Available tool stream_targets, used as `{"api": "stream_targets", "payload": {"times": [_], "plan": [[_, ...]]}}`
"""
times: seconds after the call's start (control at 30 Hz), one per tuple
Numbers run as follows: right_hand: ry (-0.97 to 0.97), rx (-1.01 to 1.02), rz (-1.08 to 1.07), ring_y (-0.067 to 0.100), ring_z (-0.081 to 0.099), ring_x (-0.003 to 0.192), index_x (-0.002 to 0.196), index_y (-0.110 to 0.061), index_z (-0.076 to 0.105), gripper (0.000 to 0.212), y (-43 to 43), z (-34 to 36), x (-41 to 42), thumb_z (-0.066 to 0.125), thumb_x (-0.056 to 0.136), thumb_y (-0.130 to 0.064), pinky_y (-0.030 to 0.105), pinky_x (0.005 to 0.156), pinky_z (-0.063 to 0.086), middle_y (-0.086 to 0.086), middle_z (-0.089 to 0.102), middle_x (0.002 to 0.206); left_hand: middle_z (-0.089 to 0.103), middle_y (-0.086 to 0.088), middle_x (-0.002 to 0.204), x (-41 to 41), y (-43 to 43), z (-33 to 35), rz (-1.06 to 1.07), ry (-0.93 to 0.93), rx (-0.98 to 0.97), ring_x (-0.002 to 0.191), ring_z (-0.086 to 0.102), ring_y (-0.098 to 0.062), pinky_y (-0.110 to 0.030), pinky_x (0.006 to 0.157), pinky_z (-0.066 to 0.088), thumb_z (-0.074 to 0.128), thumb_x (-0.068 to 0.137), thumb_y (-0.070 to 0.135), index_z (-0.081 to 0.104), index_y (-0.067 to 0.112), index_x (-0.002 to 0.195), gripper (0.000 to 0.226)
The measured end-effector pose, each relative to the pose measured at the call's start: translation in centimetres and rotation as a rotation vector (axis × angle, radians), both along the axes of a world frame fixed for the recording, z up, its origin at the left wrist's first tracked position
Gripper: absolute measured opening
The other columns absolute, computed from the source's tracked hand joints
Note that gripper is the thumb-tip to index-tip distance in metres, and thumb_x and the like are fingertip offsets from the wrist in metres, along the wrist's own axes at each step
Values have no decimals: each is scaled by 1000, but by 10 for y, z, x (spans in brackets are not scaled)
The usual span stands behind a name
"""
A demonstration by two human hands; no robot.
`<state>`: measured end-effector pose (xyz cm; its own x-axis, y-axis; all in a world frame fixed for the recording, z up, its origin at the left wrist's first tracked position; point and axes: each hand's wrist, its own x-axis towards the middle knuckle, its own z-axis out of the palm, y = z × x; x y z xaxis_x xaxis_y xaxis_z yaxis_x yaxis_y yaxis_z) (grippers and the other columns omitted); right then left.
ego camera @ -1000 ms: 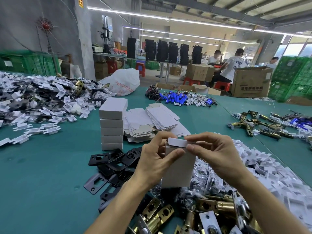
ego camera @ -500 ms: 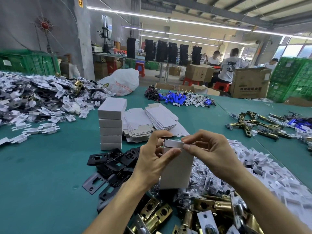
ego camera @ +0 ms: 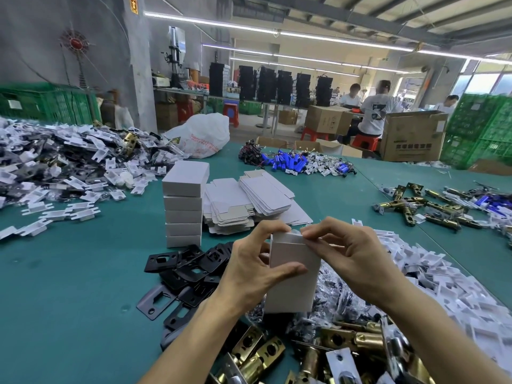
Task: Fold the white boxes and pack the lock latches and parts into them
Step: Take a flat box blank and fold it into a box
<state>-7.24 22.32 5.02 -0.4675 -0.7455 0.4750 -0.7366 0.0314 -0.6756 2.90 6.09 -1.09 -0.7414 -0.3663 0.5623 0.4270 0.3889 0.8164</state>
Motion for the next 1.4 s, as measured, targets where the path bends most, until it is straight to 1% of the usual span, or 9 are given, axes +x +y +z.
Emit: {"api": "stream_targets", "payload": {"times": [0.2, 0.3, 0.43, 0.67, 0.97, 1.1, 1.2, 1.3, 1.4], "plan": [[89, 46, -20, 10, 70, 91, 95, -36, 68, 24, 0, 1, 0, 69, 91, -13, 31, 78, 59, -13, 73, 96, 72, 4, 98, 1, -1, -1, 2, 18, 31, 79, 73, -19, -32, 61, 60, 89, 66, 42, 60, 43, 107, 51], [-27, 12, 28, 8, 71, 94, 97, -32, 72, 22, 2, 0, 0, 77, 83, -17, 22, 82, 57, -13, 74, 100, 73, 1, 98, 1, 0, -1, 0, 23, 56, 81, 74, -22, -42, 64, 63, 89, 66, 43, 61, 45, 106, 48], [-187, -62, 62, 16, 72, 96, 90, -32, 76, 34, 3, -4, 1, 76, 79, 0, 24, 84, 57, -6, 75, 105, 74, -2, 99, 0, 0, 0, -2, 21, 58, 86, 74, -25, -49, 65, 62, 86, 69, 48, 63, 40, 105, 44], [-341, -89, 52, 16, 72, 98, 82, -34, 80, 19, 1, -6, 2, 74, 68, -22, 22, 82, 56, -10, 74, 107, 73, 2, 106, 1, 3, 3, -4, 48, 66, 88, 74, -24, -47, 62, 62, 81, 75, 51, 66, 39, 94, 28], [-434, -72, 115, 20, 73, 90, 93, -30, 76, 23, 5, -13, 1, 73, 74, -18, 24, 78, 56, 5, 76, 97, 72, 3, 105, 1, 5, 6, -7, 22, 41, 93, 71, -20, -51, 65, 60, 77, 79, 42, 73, 29, 102, 26], [-376, -90, 70, 23, 72, 89, 97, -30, 74, 25, 5, -4, 2, 74, 72, -22, 26, 75, 57, 2, 74, 97, 71, 13, 105, 0, 8, 12, 33, -9, 88, 92, 71, -15, -43, 71, 62, 78, 75, 46, 68, 39, 102, 30], [-325, -153, -53, 24, 67, 95, 116, -33, 63, 43, 3, 5, 0, 74, 79, -14, 38, 79, 60, 6, 65, 107, 64, 13, 111, -1, 3, 15, 245, -12, 15, 102, 63, -4, -30, 85, 54, 84, 79, 30, 57, 37, 113, 44], [-330, -280, -166, 26, 61, 106, 134, -26, 51, 61, 4, 12, 0, 73, 81, -2, 41, 86, 58, 9, 58, 113, 58, 6, 89, 1, -1, 22, 477, 18, 100, 76, 54, -1, -17, 68, 48, 83, 79, 32, 53, 29, 95, 34], [-292, -371, -117, 19, 63, 112, 119, -22, 60, 49, 2, 16, 6, 75, 77, 1, 28, 83, 58, 5, 64, 117, 56, 3, 71, 4, -3, 30, 414, -110, 309, 59, 49, -4, -18, 55, 43, 70, 75, 62, 60, 17, 82, 47]]}}
